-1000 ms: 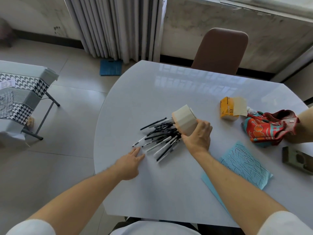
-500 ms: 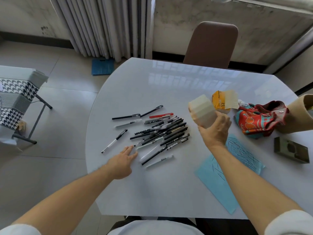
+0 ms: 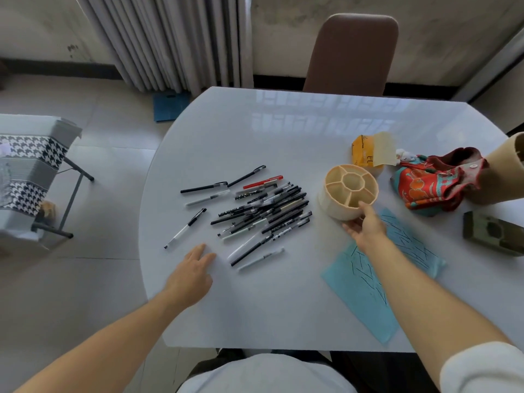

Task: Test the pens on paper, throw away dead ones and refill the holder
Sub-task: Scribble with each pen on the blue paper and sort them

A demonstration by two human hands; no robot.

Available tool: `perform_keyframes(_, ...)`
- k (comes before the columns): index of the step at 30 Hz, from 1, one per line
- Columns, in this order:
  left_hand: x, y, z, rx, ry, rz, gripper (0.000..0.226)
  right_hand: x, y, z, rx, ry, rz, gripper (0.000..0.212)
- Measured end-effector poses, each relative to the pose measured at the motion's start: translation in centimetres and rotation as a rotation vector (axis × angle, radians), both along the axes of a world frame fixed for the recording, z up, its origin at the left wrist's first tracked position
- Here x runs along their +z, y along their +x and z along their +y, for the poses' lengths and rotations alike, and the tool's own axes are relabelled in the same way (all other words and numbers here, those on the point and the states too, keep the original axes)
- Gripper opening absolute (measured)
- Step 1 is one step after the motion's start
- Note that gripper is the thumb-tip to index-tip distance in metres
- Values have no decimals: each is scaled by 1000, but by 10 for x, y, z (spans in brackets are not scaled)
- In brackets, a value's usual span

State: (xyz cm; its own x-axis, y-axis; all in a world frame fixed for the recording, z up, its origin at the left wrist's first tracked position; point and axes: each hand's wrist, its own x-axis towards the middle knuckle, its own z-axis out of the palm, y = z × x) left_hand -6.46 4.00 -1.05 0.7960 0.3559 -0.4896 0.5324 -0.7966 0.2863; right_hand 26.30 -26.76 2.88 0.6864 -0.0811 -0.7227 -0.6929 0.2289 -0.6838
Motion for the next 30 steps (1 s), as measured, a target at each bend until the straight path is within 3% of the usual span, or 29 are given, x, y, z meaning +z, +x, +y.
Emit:
perform_keyframes(7,1,-11,-12,85,-22,10,56,-10,4,-21,158,-81,-67,38)
perform_keyframes(14,-3,-6,-43,73,-43,-281,33,-19,-73,-106,601,-794,-337,23)
perform_keyframes(18,-3,17,-67,62,-72,-326,30,-38,-117,-138,926,-1100,-499,36)
perform_keyframes(21,-3,34,-79,20,-48,-318,24,-46,-135,-138,1073,-1181,-498,43)
perform_keyframes(30,-12,62,-85,0,47,-120,16,-53,-161,-82,1217,-1184,-626,41)
